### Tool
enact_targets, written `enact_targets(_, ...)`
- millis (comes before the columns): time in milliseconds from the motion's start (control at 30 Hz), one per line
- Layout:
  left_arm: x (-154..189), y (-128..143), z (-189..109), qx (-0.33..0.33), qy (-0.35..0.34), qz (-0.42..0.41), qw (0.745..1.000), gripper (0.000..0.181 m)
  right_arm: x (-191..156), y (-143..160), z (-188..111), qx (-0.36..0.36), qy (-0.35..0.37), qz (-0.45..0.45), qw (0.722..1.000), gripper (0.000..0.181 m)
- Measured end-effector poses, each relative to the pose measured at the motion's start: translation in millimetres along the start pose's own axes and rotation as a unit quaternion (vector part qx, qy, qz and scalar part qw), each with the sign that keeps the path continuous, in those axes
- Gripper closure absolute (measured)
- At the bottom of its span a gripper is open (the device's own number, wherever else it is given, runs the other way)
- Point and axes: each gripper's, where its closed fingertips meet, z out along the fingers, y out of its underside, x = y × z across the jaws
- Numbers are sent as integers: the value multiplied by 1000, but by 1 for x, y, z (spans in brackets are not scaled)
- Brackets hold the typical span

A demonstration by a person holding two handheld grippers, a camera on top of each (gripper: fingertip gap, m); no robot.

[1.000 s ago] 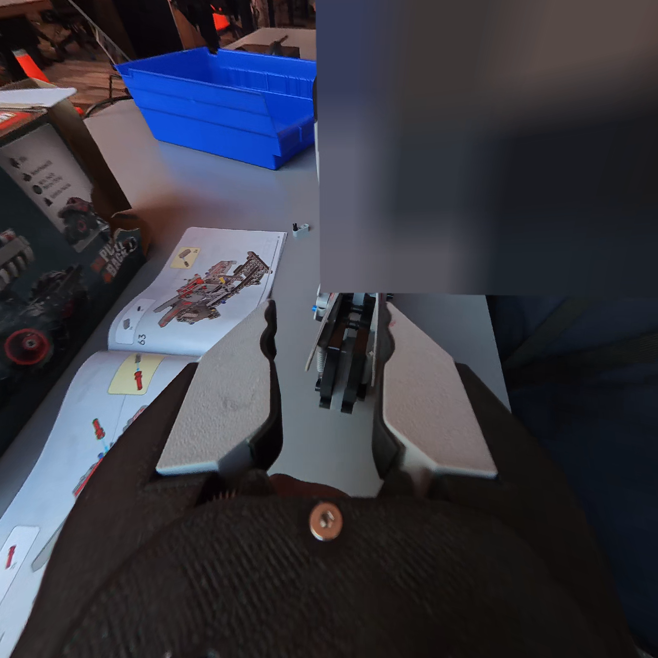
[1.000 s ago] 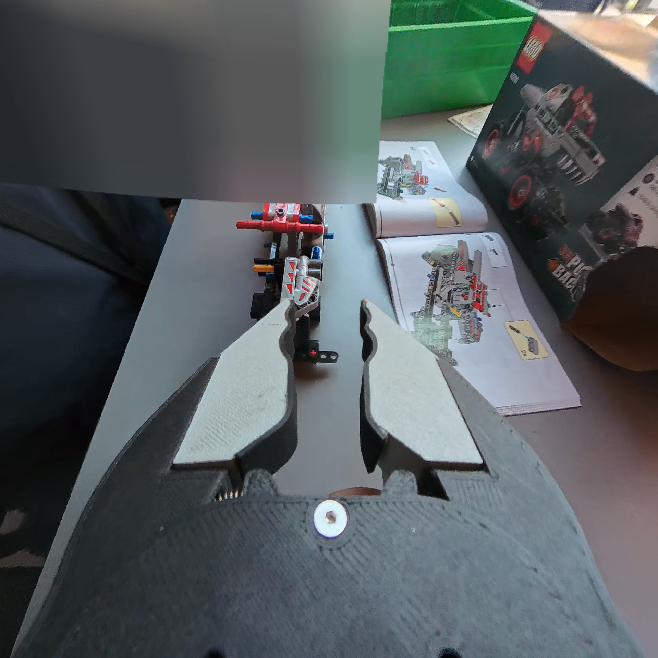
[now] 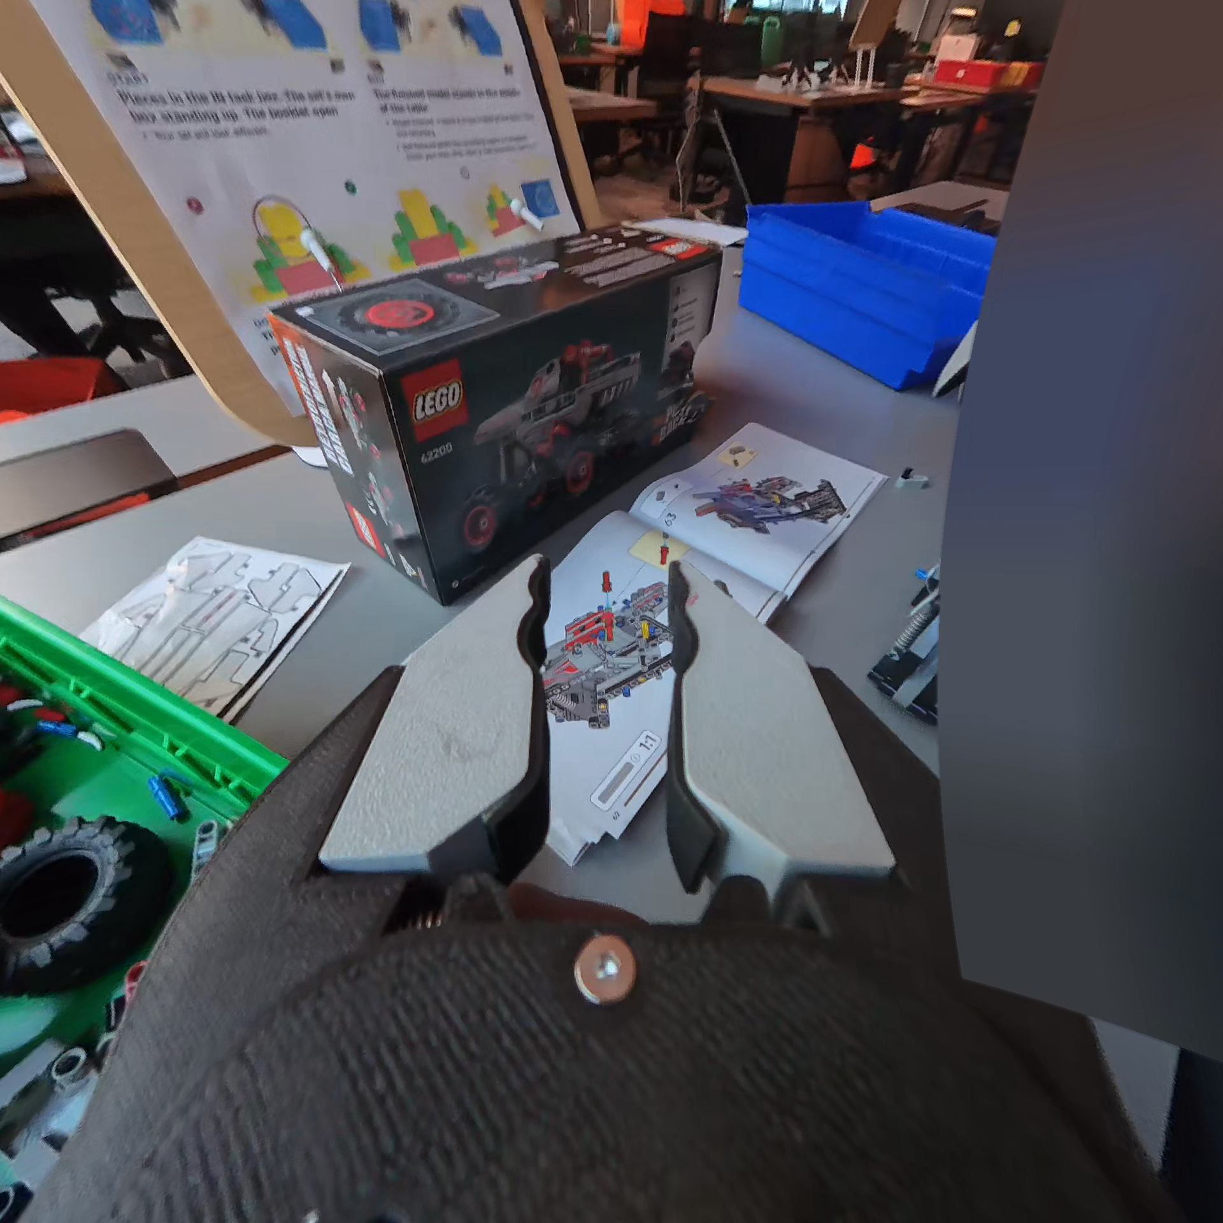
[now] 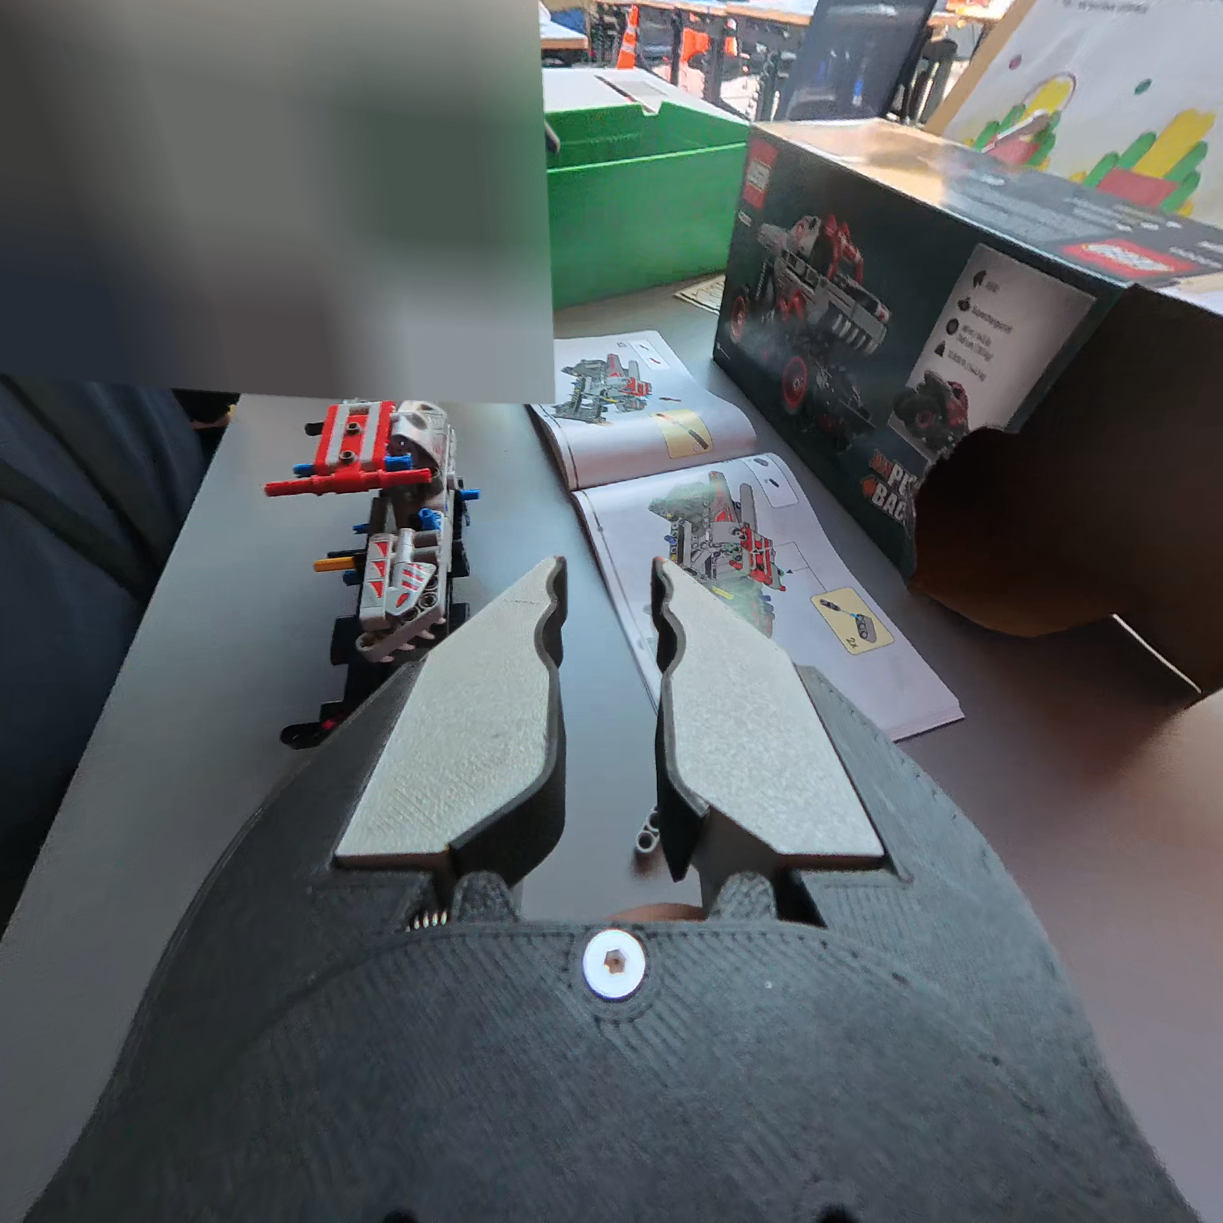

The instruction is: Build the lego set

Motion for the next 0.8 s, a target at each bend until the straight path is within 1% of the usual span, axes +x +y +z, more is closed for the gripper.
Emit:
enact_targets(33,2,4,2,-9,8,-4,1000,147,2,2,2,-3,2,4,1000,159)
enact_targets(100,10,18,7,-47,34,-11,998,144,8,7,3,-13,14,8,1000,159)
enact_targets(200,13,42,16,-107,31,7,994,139,17,14,3,-26,36,14,999,159)
enact_targets(267,19,59,20,-152,41,14,987,137,21,14,0,-23,41,22,999,159)
enact_targets(367,18,77,24,-195,37,20,980,136,24,12,-4,-15,48,27,998,159)
enact_targets(500,18,85,27,-211,40,17,976,134,23,12,-6,-16,50,22,998,159)
enact_targets(700,21,89,29,-220,42,23,974,134,21,16,-3,-23,41,21,999,159)
enact_targets(800,20,86,28,-214,40,24,976,135,21,17,-2,-23,40,16,999,160)
